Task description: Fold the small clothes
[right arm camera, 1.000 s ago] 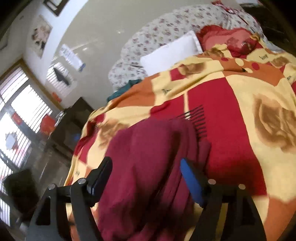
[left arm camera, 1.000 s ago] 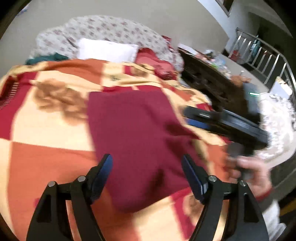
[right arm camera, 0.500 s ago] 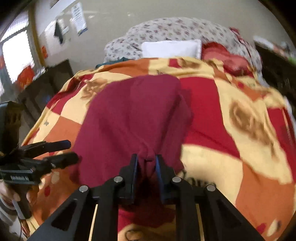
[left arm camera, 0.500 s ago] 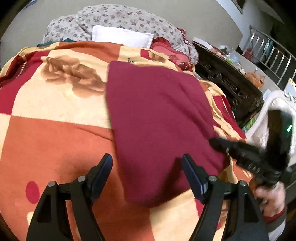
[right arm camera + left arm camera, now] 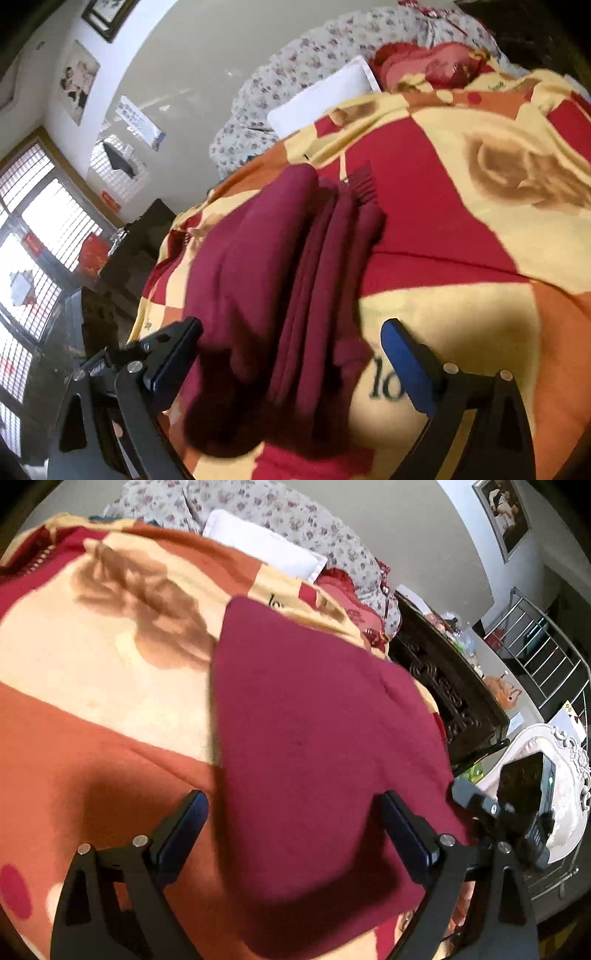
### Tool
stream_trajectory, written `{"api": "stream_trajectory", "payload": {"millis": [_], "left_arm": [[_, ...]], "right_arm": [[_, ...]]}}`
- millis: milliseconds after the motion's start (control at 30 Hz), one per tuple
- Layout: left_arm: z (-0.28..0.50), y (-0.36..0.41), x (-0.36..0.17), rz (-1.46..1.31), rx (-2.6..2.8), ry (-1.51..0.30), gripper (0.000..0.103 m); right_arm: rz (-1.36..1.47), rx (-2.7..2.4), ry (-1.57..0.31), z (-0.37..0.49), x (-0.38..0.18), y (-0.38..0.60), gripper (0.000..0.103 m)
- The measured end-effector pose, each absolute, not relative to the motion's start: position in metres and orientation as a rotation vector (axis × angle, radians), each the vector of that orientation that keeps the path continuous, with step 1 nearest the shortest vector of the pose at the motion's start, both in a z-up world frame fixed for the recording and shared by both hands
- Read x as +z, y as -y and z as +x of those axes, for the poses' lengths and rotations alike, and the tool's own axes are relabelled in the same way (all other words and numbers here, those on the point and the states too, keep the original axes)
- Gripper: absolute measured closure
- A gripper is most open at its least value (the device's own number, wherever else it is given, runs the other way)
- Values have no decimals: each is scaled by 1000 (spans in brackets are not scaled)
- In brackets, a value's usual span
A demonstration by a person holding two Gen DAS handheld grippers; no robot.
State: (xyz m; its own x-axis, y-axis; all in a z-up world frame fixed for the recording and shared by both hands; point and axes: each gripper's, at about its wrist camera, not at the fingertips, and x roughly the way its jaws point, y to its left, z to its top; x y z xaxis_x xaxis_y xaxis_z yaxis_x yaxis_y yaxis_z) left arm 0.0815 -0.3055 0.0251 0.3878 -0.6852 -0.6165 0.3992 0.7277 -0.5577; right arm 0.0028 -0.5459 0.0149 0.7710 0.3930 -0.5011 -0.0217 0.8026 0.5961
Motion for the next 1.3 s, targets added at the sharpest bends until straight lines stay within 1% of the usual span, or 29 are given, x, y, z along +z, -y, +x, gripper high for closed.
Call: {"api": "stream_trajectory", "payload": {"millis": [100,133,167,200,233,267,300,333,433,567,733,900,933,967,1000,1033,1100,1167,1233,1267,1300], "left_arm": [[88,314,16,-350,-746,-962,9],[89,314,14,-354,-754,-962,10],[90,315,15,-357,-760,-960,12],[90,315,17,-357,-774,-956,24],[89,316,20,-341,-771,-953,29],[86,315,23,-332,-770,-948,33],[82,313,28,-320,-780,-941,39],[79,310,31,-312,-787,-937,45],[58,296,52,-271,-804,-917,48],[30,269,70,-227,-792,-923,48],[-11,230,75,-167,-745,-954,48],[-41,203,44,-139,-675,-1027,48],[-41,203,36,-132,-660,-1038,42],[-43,203,32,-126,-650,-1037,39],[-46,201,28,-128,-640,-1022,37],[-49,198,29,-139,-632,-1011,36],[-51,195,36,-136,-612,-1006,35],[-55,192,47,-101,-583,-975,35],[-54,193,58,-62,-545,-936,34],[-53,195,62,-55,-532,-927,34],[-52,196,64,-51,-520,-920,32]], "right_arm": [[633,284,-652,18,11,542,1],[617,288,-646,21,12,541,2],[602,292,-653,24,12,537,4],[588,297,-672,28,13,531,19],[573,281,-687,30,12,527,30],[554,259,-688,30,13,524,34],[546,249,-684,27,14,522,40],[546,255,-680,23,16,520,43],[564,295,-659,9,26,513,45],[570,341,-666,-10,34,490,45],[532,407,-707,-45,39,439,45],[449,420,-797,-65,22,397,44],[411,394,-831,-66,15,389,41],[366,361,-865,-68,9,381,40],[310,324,-892,-69,4,376,37],[245,288,-906,-72,2,371,34],[215,265,-892,-82,10,372,34],[186,249,-854,-96,29,375,34],[100,236,-820,-103,48,370,34],[46,238,-797,-107,58,364,35],[25,247,-779,-109,64,360,39]]}}
